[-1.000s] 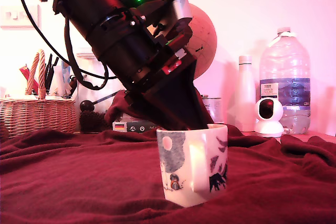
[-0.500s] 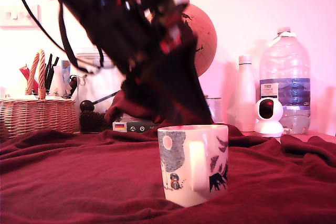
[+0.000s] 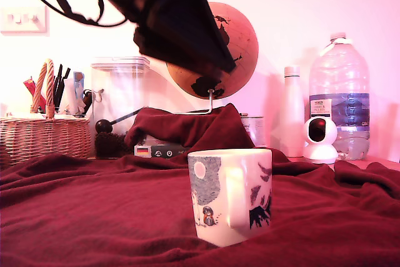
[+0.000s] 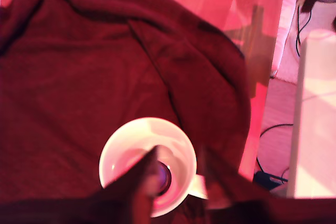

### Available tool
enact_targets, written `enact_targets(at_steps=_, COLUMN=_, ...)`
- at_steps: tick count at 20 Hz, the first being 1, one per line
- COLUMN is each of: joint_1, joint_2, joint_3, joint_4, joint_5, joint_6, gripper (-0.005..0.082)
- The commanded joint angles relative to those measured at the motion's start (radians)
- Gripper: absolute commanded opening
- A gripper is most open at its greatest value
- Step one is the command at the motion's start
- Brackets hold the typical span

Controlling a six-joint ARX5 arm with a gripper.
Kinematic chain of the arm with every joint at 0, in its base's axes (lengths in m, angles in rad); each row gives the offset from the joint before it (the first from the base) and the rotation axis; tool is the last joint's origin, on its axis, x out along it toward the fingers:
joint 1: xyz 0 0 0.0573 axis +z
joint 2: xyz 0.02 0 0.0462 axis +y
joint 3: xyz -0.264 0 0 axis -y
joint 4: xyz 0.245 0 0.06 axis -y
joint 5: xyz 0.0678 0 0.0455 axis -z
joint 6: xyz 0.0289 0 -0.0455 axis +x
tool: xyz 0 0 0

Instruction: Pick up the coffee capsules on the table and drop them inside the coffee cup

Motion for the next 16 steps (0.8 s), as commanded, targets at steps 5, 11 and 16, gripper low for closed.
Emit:
enact_targets(at_steps=5, joint_1=0.041, joint_2=-0.074, joint_3=-0.014, joint_4=0.004, joint_5=0.023, joint_6=0.023, gripper=-0.0019)
enact_targets(at_steps=11, joint_1=0.146, joint_2=-0.137, joint_3=-0.057, joint_4=0.023, joint_5=0.037, joint_6=0.032, gripper=-0.0019)
enact_targets(at_steps=16, joint_1=0.261, joint_2=-0.174, joint_3=-0.127, joint_4=0.105, joint_5=0.059, joint_6=0.009, gripper=-0.0019)
